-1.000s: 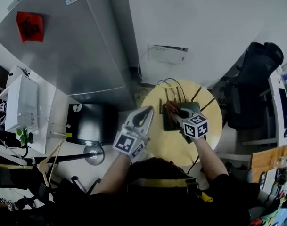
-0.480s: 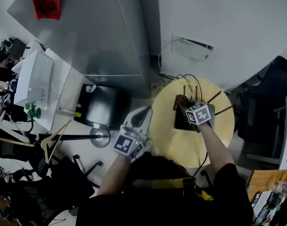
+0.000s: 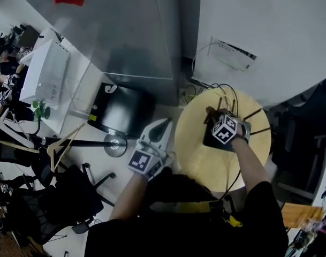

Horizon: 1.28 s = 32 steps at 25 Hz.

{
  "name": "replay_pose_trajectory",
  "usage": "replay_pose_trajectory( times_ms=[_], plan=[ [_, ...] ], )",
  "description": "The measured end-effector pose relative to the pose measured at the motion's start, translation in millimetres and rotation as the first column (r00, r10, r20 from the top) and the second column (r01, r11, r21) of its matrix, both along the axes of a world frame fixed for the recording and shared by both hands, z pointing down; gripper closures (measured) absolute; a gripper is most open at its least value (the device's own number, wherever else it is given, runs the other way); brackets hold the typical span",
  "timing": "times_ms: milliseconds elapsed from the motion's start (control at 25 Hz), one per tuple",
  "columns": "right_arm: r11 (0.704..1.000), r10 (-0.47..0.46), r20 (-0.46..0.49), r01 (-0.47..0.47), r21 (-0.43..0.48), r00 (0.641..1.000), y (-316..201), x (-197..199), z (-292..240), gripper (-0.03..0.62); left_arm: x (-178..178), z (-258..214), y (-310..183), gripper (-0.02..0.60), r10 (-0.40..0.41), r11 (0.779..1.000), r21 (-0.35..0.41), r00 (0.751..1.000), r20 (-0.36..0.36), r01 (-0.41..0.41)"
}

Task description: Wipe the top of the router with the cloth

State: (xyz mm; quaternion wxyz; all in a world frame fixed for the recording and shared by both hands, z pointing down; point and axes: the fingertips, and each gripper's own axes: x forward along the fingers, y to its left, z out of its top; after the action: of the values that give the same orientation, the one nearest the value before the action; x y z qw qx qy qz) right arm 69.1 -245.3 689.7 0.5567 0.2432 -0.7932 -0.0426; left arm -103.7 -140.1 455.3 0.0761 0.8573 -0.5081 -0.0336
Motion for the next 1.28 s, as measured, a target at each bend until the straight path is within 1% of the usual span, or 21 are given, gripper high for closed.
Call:
replay_pose_trajectory(
  times_ms=[120, 240, 360, 480, 600, 760, 880, 1000, 1120, 1280],
  plan=[
    [1.000, -0.029, -0.063, 0.029, -0.002, 0.998, 11, 0, 12, 0.530, 1, 1, 0, 0.591, 0.013, 1.000, -0.005, 1.000, 0.002, -0.013],
    [0.999, -0.044, -0.060, 0.042, -0.031, 0.997, 16, 3, 24, 0.530, 4, 3, -1, 0.591, 0.033, 0.999, -0.006, 0.999, 0.004, -0.033],
    [0.993, -0.044, -0.051, 0.038, -0.113, 0.998, 23, 3, 28, 0.530, 8, 4, 0, 0.591, 0.051, 0.999, -0.008, 0.999, -0.006, -0.051],
    [0.980, -0.051, -0.055, 0.039, -0.197, 0.997, 34, 4, 31, 0.530, 14, 5, 1, 0.590, 0.080, 0.997, -0.006, 0.997, -0.009, -0.080],
    [0.965, -0.065, -0.035, 0.054, -0.256, 0.997, 51, 5, 39, 0.530, 20, 4, 3, 0.591, 0.110, 0.994, -0.005, 0.994, -0.009, -0.110],
    [0.954, -0.088, -0.041, 0.073, -0.293, 0.995, 72, 9, 40, 0.530, 27, 0, 3, 0.591, 0.140, 0.990, -0.003, 0.990, -0.007, -0.140],
    [0.951, -0.102, -0.048, 0.084, -0.297, 0.994, 83, 11, 37, 0.530, 30, -6, 4, 0.591, 0.159, 0.987, 0.014, 0.987, -0.007, -0.159],
    [0.946, -0.108, -0.033, 0.092, -0.311, 0.994, 98, 6, 37, 0.530, 33, -6, 4, 0.591, 0.174, 0.985, 0.019, 0.985, -0.011, -0.173],
    [0.930, -0.120, -0.006, 0.111, -0.350, 0.993, 118, 2, 45, 0.530, 40, -4, 7, 0.591, 0.193, 0.981, 0.011, 0.981, -0.009, -0.193],
    [0.926, -0.122, 0.009, 0.117, -0.359, 0.992, 136, 4, 46, 0.530, 52, -4, 10, 0.589, 0.213, 0.977, 0.010, 0.977, -0.007, -0.212]
  ],
)
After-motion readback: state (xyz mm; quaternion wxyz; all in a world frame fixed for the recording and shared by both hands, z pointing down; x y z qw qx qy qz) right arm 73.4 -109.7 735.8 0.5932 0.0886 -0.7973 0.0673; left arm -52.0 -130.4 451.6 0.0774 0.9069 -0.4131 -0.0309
